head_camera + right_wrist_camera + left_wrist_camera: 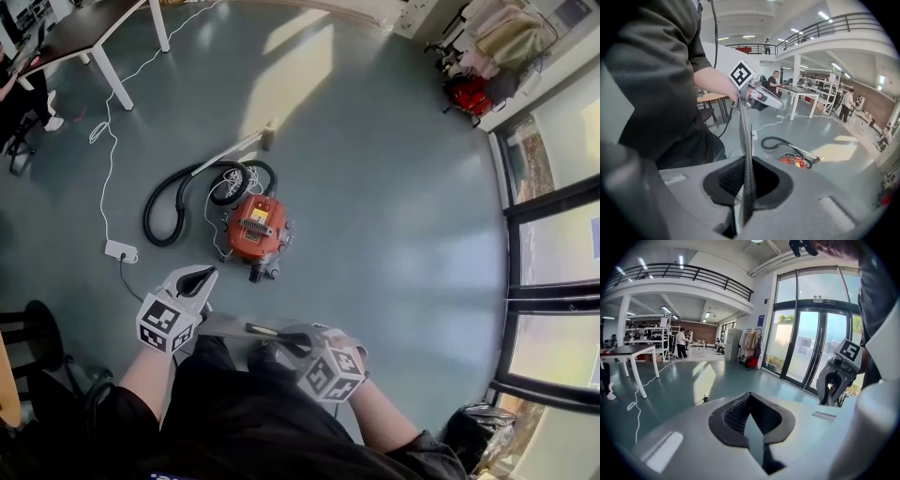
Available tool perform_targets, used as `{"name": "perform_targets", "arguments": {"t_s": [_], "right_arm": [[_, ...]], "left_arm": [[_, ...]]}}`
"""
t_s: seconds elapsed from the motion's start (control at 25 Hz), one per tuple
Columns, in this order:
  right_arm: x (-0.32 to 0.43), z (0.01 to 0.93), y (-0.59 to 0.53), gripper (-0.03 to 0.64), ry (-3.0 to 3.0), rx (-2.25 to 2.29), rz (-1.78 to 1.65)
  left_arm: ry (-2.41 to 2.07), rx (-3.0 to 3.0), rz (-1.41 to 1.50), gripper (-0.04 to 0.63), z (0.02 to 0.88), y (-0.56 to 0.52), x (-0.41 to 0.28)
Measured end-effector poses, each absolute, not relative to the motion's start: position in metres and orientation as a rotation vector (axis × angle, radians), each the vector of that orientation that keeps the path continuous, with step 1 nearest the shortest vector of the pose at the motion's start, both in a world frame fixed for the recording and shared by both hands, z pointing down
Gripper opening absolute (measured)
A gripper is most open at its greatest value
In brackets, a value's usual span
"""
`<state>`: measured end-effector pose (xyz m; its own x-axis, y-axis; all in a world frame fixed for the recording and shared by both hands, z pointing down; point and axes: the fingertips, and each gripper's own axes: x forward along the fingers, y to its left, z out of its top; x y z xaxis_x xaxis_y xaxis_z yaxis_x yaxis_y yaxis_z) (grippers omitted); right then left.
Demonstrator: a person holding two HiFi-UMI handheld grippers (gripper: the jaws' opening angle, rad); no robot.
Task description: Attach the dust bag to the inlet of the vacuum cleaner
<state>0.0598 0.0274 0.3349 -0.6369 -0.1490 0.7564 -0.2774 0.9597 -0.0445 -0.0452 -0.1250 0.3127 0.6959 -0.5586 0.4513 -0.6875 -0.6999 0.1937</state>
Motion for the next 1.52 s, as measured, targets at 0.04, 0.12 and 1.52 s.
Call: {"name": "perform_targets", "arguments": {"t_s": [0.04, 0.12, 1.52], "right_arm": [[0.056, 0.337, 0.025, 0.021, -2.267, 0.308, 0.201], [0.047, 0.341, 0.017, 0.021, -2.259, 0.337, 0.208], [-0.008, 0.539, -0.018, 0.021, -2.29, 0.548, 0.269]], "left_arm": [[-0.963, 2.565, 0.505, 0.017, 0.317, -0.13, -0.048], [-0.932, 2.583, 0.497, 0.017, 0.327, -0.141, -0.056], [-0.629, 2.902, 0.618, 0.017, 0.558, -0.248, -0.011]]}}
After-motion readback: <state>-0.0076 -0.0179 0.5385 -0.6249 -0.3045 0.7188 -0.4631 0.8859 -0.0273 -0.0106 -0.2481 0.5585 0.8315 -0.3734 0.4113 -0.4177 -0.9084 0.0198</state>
